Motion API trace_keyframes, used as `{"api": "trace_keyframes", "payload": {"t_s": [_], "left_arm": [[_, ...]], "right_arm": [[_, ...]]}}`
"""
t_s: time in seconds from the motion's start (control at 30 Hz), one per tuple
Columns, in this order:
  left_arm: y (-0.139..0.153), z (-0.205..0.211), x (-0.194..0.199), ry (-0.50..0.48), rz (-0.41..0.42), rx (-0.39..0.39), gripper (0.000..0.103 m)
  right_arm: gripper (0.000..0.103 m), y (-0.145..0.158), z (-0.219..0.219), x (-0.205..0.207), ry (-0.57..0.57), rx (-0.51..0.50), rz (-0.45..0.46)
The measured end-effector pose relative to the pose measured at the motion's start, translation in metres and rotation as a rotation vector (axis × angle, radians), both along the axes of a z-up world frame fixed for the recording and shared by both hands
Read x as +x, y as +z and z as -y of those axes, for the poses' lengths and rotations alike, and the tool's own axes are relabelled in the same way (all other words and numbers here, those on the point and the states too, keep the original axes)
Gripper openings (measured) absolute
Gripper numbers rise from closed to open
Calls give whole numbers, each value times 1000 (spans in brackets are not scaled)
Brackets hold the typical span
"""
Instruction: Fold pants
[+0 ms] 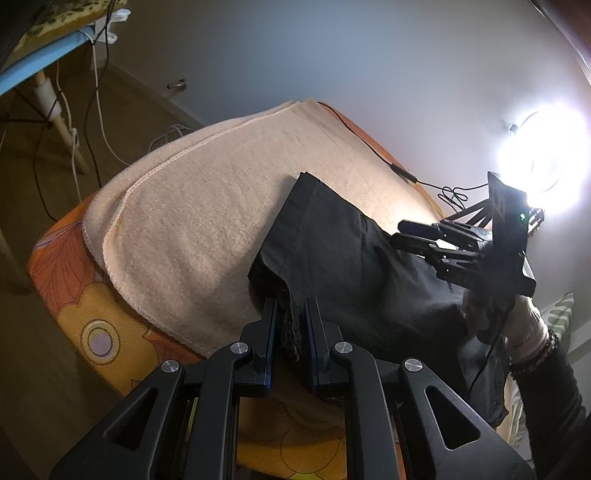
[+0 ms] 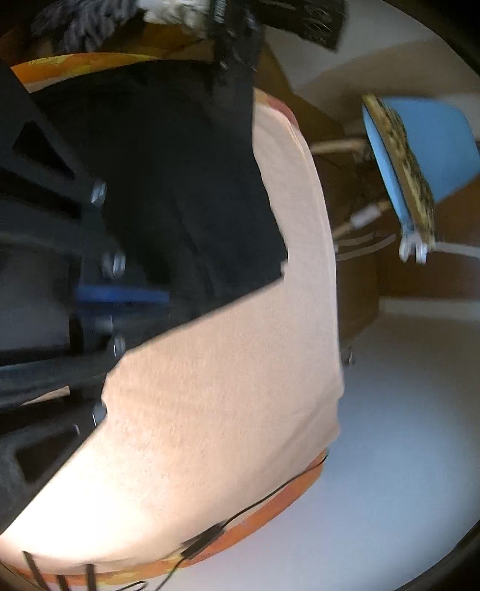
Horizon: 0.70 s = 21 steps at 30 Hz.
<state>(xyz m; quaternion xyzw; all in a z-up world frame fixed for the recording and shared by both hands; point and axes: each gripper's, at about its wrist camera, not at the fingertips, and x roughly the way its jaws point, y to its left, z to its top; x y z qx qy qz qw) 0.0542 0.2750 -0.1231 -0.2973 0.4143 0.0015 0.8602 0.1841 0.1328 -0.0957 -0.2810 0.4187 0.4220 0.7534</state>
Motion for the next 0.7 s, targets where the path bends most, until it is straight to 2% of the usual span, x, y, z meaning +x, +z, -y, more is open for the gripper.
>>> {"api": "trace_keyframes", "payload": {"t_s": [0.03,0.2,0.37,0.47,0.63,0.7], "left_arm": [[0,0,0,-1,0,-1,12],[-1,-2,1,1,-1,-6,12],[0,-1,0,3,-3,-4,12],[0,-2,0,6,-5,-5,12],[-1,-3,1,14,-15,-4,12],[-3,-4,2,24,-27,-10,17]], "right_arm": [[41,0,2,4,-11,5,-6],[38,-10,5,17,-9,-17,-50],[9,-13,1,12,11,0,-75],[2,-13,-2,2,22,-24,-19],[1,-7,-2,-5,23,-64,55],[1,-5,-1,-3,16,-70,52]]}}
